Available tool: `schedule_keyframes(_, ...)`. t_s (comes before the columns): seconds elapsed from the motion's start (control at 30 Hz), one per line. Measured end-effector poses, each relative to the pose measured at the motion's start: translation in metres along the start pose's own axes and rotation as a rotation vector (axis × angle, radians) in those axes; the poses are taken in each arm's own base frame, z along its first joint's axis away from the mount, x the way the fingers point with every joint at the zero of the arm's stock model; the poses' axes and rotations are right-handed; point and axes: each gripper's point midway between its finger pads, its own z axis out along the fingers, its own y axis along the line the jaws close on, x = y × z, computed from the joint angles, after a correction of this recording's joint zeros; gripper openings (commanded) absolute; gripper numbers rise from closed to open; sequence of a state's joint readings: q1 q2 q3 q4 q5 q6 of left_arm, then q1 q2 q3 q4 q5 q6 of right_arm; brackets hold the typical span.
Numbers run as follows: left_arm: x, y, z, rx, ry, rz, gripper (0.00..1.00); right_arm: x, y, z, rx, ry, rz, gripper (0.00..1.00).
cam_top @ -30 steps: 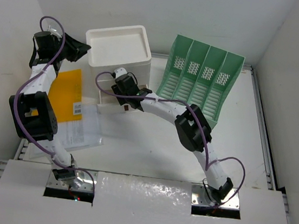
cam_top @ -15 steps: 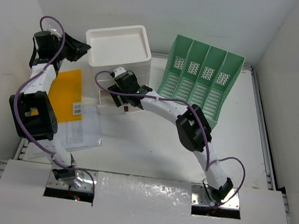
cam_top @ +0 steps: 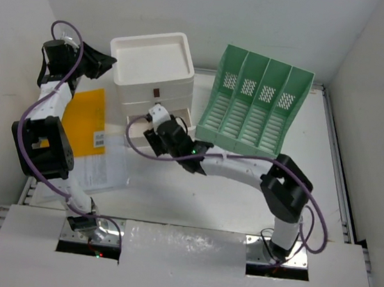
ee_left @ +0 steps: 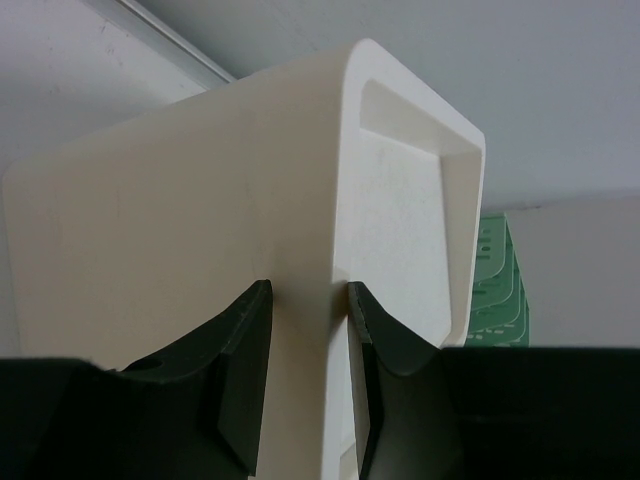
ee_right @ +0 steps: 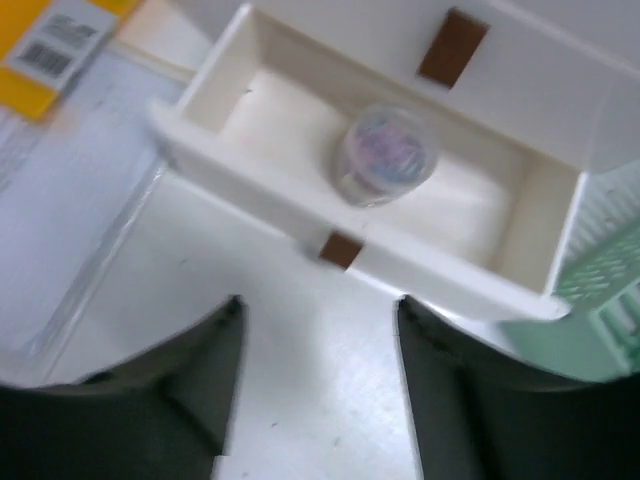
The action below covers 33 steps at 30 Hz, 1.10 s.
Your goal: Organize the desk
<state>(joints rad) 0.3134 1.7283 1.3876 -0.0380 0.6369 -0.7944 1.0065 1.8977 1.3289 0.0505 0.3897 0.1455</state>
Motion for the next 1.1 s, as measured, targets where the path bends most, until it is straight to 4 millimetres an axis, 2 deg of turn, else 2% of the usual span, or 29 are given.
schedule_keyframes(0.07, 0.000, 0.000, 0.000, 0.001, 0.002, 0.000, 0.12, 0.014, 0.015, -0.015, -0.027, -0.038, 0.046, 0.42)
schedule_keyframes(0.1, 0.000, 0.000, 0.000, 0.002, 0.002, 0.000, 0.12, 0.025, 0.018, -0.016, -0.034, -0.039, 0.066, 0.34)
schedule_keyframes(0.2, 0.000, 0.000, 0.000, 0.003, 0.002, 0.000, 0.12, 0.067, 0.018, -0.005, -0.018, -0.003, 0.136, 0.18)
schedule_keyframes(0.23, 0.000, 0.000, 0.000, 0.004, 0.003, 0.000, 0.12, 0.080, 0.017, 0.001, -0.008, 0.017, 0.147, 0.09)
schedule_keyframes(0.3, -0.001, 0.000, 0.001, 0.006, 0.005, 0.000, 0.12, 0.098, 0.013, 0.012, 0.010, 0.041, 0.175, 0.03)
schedule_keyframes(0.37, -0.001, 0.000, 0.001, 0.006, 0.005, 0.000, 0.12, 0.106, 0.008, 0.023, 0.016, 0.043, 0.223, 0.00)
schedule_keyframes(0.5, -0.001, 0.000, 0.001, 0.006, 0.007, 0.001, 0.12, 0.105, -0.014, 0.045, 0.041, 0.028, 0.330, 0.00)
schedule_keyframes(0.63, -0.001, 0.000, 0.002, 0.007, 0.009, 0.003, 0.11, 0.088, -0.034, 0.070, 0.069, -0.041, 0.388, 0.00)
schedule_keyframes(0.87, -0.004, 0.001, 0.007, 0.016, 0.009, 0.009, 0.10, 0.083, -0.013, 0.097, 0.019, -0.075, 0.376, 0.00)
schedule_keyframes(1.1, -0.005, 0.000, 0.009, 0.024, 0.011, 0.016, 0.07, 0.051, -0.023, 0.115, 0.033, -0.186, 0.382, 0.00)
